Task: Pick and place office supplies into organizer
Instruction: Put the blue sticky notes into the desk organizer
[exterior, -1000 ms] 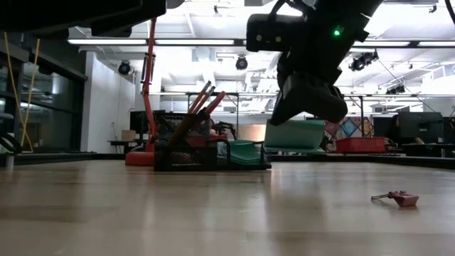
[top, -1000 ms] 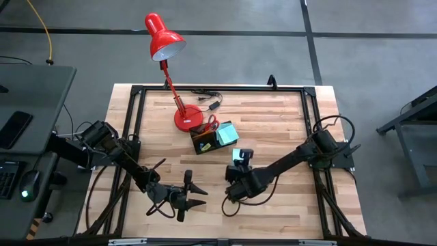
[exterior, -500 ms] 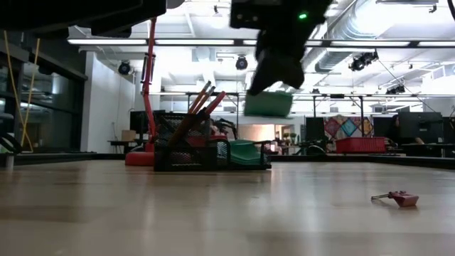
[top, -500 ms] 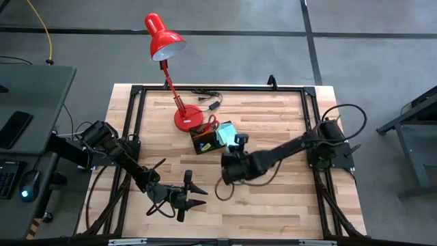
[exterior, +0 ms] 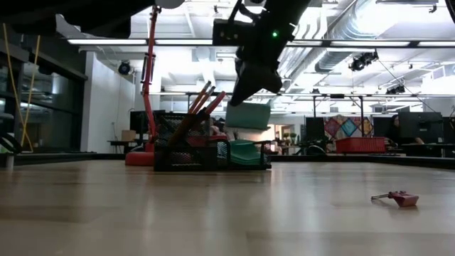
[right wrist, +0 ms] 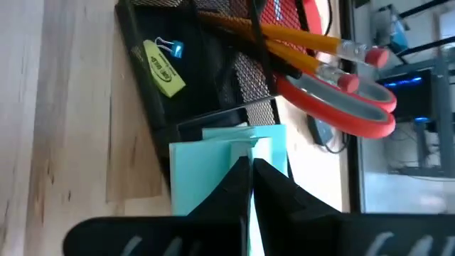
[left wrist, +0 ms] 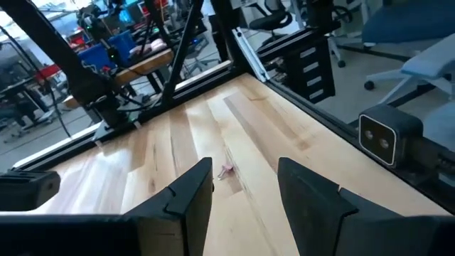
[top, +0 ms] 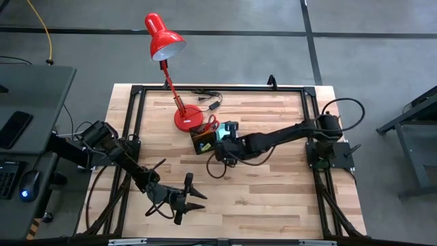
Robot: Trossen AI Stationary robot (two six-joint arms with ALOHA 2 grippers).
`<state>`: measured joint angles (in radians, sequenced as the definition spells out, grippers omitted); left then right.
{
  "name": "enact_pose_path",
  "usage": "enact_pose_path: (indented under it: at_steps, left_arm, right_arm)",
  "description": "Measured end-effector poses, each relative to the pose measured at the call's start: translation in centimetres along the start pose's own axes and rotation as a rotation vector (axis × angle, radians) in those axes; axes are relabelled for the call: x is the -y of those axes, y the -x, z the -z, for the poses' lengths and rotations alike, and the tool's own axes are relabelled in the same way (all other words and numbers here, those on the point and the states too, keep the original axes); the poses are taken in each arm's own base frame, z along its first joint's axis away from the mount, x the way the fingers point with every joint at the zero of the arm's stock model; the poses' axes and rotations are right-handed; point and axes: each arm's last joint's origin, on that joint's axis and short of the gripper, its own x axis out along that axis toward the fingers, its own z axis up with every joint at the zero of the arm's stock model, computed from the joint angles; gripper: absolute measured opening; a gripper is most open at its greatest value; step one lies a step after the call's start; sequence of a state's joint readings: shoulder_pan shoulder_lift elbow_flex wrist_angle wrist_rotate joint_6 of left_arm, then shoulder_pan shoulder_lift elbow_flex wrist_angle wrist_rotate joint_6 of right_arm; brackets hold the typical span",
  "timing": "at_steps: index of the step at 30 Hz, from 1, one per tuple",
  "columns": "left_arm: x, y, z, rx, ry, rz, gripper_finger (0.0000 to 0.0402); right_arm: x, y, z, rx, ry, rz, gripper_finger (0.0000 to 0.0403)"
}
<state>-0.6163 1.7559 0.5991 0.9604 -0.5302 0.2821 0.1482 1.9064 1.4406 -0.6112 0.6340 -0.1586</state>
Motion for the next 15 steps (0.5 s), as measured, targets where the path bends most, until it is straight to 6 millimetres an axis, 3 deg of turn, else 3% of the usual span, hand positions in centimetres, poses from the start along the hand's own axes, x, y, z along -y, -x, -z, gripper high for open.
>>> enact_pose_path:
  at_steps: [15]
  left_arm:
    - [0.0,0.0,0.0,-0.003,-0.001,0.007,0.0152]
  right_arm:
    - [-0.1,-4.7,3.4,0.025,-0.035,-0.070,0.0000]
